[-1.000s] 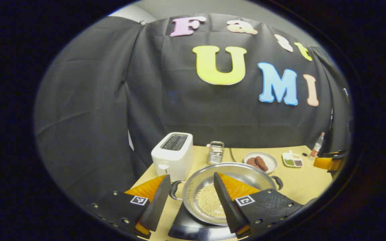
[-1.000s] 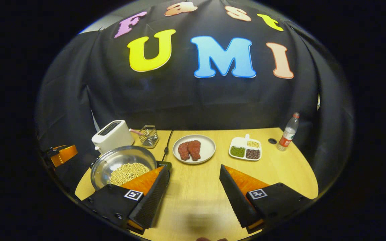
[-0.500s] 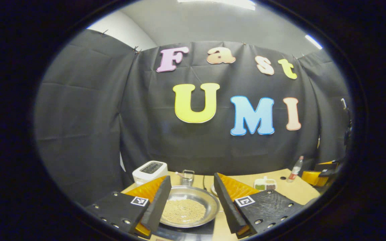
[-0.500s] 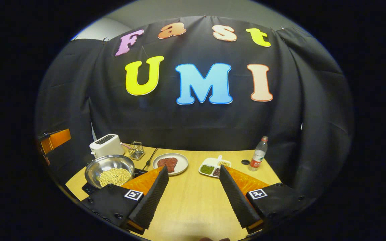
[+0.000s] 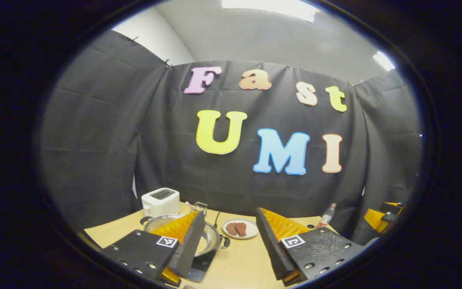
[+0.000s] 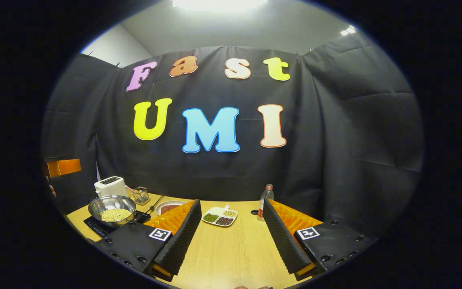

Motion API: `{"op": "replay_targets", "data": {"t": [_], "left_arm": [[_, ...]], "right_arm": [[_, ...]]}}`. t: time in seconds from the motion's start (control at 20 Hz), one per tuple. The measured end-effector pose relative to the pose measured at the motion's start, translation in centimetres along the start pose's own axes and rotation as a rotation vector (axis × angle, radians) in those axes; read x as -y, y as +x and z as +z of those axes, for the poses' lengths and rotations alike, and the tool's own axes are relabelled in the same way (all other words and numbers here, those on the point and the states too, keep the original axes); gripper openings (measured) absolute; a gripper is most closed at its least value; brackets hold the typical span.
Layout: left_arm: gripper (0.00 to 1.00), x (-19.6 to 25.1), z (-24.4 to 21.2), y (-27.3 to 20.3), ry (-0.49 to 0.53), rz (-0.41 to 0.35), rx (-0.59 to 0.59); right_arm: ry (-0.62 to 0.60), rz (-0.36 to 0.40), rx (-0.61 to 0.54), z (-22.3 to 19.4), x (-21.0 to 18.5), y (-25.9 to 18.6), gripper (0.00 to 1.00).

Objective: First push the handle of the pot to place it horizontally, then grasp the pot with both hands and set it on the induction cooktop.

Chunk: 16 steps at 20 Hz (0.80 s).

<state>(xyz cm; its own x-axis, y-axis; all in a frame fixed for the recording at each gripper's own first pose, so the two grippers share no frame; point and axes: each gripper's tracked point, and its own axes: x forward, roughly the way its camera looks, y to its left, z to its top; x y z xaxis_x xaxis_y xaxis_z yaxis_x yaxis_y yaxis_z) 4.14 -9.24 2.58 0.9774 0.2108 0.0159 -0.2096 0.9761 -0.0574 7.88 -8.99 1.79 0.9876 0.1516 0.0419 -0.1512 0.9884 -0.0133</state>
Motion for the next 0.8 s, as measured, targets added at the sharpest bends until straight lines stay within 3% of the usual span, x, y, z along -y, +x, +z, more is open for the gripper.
{"op": "replay_targets", "data": {"t": [0.1,0.2,0.35,0.55,0.6,0.65,0.8], "left_arm": [[0.94,1.8,-1.4,-1.9,0.002,0.014,-0.014],[0.91,3.9,-2.3,-3.6,-0.002,0.0,-0.031],[0.94,5.9,-2.4,-5.5,0.018,-0.015,-0.015],[0.93,6.6,-2.2,-6.7,0.036,-0.048,0.005],[0.91,6.6,-2.0,-6.8,0.034,-0.053,0.008],[0.93,6.4,-1.9,-6.8,0.034,-0.063,0.009],[0.92,5.8,-1.8,-6.6,0.055,-0.093,-0.011]], "right_arm": [[0.014,0.018,-0.026,-1.0,1.0,-1.0,0.98],[0.014,0.03,-0.049,-2.0,2.1,-1.9,0.98],[0.011,0.039,-0.073,-3.1,2.9,-3.1,0.98],[0.016,0.008,-0.059,-2.9,3.3,-4.6,0.98],[0.013,0.002,-0.055,-2.9,3.1,-4.8,0.92],[0.009,-0.006,-0.055,-2.8,2.9,-4.9,0.98],[0.011,-0.017,-0.066,-2.5,1.5,-5.3,0.98]]}}
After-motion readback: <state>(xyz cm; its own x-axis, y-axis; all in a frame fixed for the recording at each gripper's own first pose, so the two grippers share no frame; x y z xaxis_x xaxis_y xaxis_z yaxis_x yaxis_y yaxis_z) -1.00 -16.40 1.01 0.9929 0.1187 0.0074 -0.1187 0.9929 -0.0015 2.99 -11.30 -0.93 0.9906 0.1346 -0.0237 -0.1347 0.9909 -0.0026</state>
